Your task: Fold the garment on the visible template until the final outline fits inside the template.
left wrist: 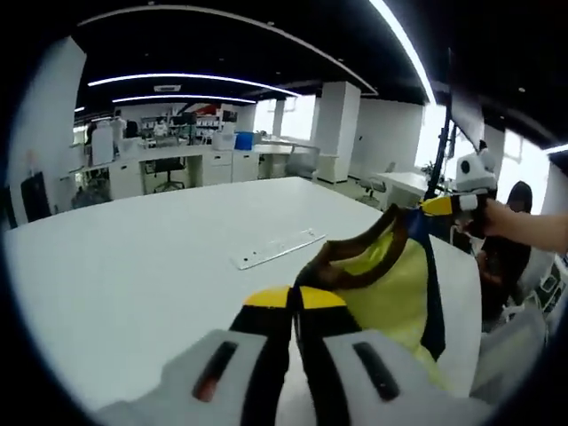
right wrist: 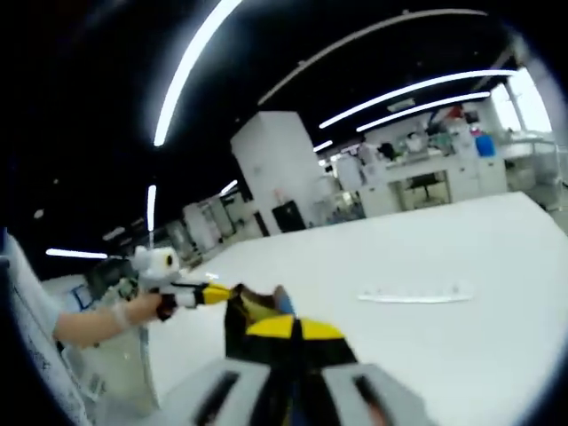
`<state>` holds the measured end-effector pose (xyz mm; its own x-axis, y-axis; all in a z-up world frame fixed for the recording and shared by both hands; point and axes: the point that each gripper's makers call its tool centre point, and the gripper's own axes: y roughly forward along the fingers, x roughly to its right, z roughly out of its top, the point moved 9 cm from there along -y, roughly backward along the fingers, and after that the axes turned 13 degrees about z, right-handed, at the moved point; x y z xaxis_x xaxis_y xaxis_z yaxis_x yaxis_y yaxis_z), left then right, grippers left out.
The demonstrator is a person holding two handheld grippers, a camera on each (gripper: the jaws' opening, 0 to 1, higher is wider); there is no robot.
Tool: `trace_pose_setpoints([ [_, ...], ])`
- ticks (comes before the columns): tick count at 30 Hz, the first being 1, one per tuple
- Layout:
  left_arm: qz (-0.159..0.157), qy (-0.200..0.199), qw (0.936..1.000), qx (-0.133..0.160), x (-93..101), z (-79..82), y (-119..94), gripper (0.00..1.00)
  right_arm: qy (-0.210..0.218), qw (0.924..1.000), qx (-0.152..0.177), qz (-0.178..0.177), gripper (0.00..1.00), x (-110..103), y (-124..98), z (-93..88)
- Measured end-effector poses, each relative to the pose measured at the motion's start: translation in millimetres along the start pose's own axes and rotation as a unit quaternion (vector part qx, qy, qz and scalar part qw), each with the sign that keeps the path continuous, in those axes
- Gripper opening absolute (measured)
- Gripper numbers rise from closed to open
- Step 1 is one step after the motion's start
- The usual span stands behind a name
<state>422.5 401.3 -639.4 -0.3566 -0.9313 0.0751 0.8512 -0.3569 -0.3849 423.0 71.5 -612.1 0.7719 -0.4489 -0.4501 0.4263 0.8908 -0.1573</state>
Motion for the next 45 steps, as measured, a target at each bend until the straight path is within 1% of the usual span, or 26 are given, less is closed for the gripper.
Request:
trace_pose_setpoints([
  [1,0.003,-0.004,0.9999,-0.01,-5.3,-4.9,11,0.0,0.002,1.0,-0.005,-0.005,0.0,13,7,-1.5],
  [2,0.003,-0.011,0.9998,-0.019,-6.8,-8.7,18,0.0,0.006,0.9999,-0.008,-0.011,0.0,21,11,-2.9],
  [3,0.004,-0.013,0.9997,-0.021,-8.5,-11.9,25,0.0,0.017,0.9996,-0.01,-0.02,0.0,28,14,-4.8],
  [5,0.005,-0.019,0.9993,-0.031,-11.8,-17.3,38,0.0,0.026,0.9992,-0.013,-0.027,0.0,37,18,-9.6],
  [6,0.008,-0.017,0.9993,-0.033,-12.4,-20.5,46,0.0,0.028,0.9989,-0.019,-0.032,0.0,46,23,-12.3],
  [10,0.013,-0.019,0.9984,-0.052,-17.1,-30.7,67,0.0,0.048,0.9969,-0.036,-0.051,0.0,65,32,-24.5],
  [11,0.013,-0.021,0.9981,-0.056,-17.1,-33.1,72,0.0,0.05,0.9965,-0.04,-0.055,0.0,75,38,-27.0],
  [12,0.014,-0.035,0.9973,-0.063,-19.1,-36.2,78,0.0,0.055,0.9958,-0.042,-0.06,0.0,82,41,-29.0],
  [13,0.014,-0.038,0.9971,-0.065,-20.9,-38.4,83,0.0,0.06,0.9952,-0.044,-0.064,0.0,86,43,-32.0],
  [15,0.019,-0.033,0.9962,-0.078,-24.4,-46.9,94,0.0,0.071,0.9934,-0.05,-0.074,0.0,96,49,-38.7],
  [17,0.023,-0.034,0.9941,-0.1,-31.9,-58.2,107,0.0,0.074,0.9916,-0.063,-0.086,0.0,105,55,-46.2],
  [18,0.024,-0.035,0.9936,-0.105,-31.6,-62.6,109,0.0,0.076,0.9908,-0.07,-0.089,0.0,110,60,-50.4],
  [20,0.028,-0.039,0.9921,-0.116,-30.7,-71.4,112,0.0,0.081,0.9893,-0.079,-0.093,0.0,111,65,-57.3],
  [21,0.029,-0.041,0.9915,-0.12,-31.3,-75.1,114,0.0,0.077,0.9882,-0.09,-0.097,0.0,119,70,-61.2],
  [23,0.029,-0.049,0.9903,-0.127,-36.2,-80.7,124,0.0,0.066,0.9868,-0.106,-0.103,0.0,127,77,-68.3],
  [24,0.03,-0.05,0.9901,-0.128,-36.6,-81.8,125,0.0,0.067,0.9861,-0.109,-0.107,0.0,130,79,-70.6],
  [26,0.034,-0.049,0.9893,-0.133,-35.5,-85.8,126,0.0,0.066,0.9848,-0.113,-0.115,0.0,127,81,-75.2],
  [27,0.036,-0.047,0.9891,-0.135,-33.2,-87.6,125,0.0,0.067,0.9843,-0.111,-0.12,0.0,130,82,-75.8],
  [29,0.04,-0.048,0.9884,-0.139,-37.6,-93.0,130,0.0,0.072,0.9833,-0.11,-0.126,0.0,137,84,-77.2],
  [33,0.044,-0.045,0.9878,-0.143,-32.4,-93.2,130,0.0,0.068,0.9817,-0.12,-0.131,0.0,139,86,-80.9],
  [38,0.047,-0.044,0.9867,-0.149,-34.5,-95.5,131,0.0,0.071,0.9794,-0.133,-0.135,0.0,146,88,-84.9],
  [40,0.048,-0.043,0.9864,-0.151,-33.7,-95.8,131,0.0,0.071,0.9789,-0.135,-0.136,0.0,145,87,-83.8],
  [43,0.047,-0.034,0.9873,-0.148,-34.5,-95.0,131,0.0,0.064,0.9784,-0.139,-0.139,0.0,144,87,-84.7],
  [44,0.042,-0.024,0.9887,-0.142,-34.0,-94.4,131,0.0,0.061,0.9784,-0.14,-0.139,0.0,139,86,-85.8],
  [45,0.038,-0.021,0.9894,-0.139,-33.5,-93.9,131,0.0,0.058,0.9785,-0.141,-0.139,0.0,139,86,-85.5],
])
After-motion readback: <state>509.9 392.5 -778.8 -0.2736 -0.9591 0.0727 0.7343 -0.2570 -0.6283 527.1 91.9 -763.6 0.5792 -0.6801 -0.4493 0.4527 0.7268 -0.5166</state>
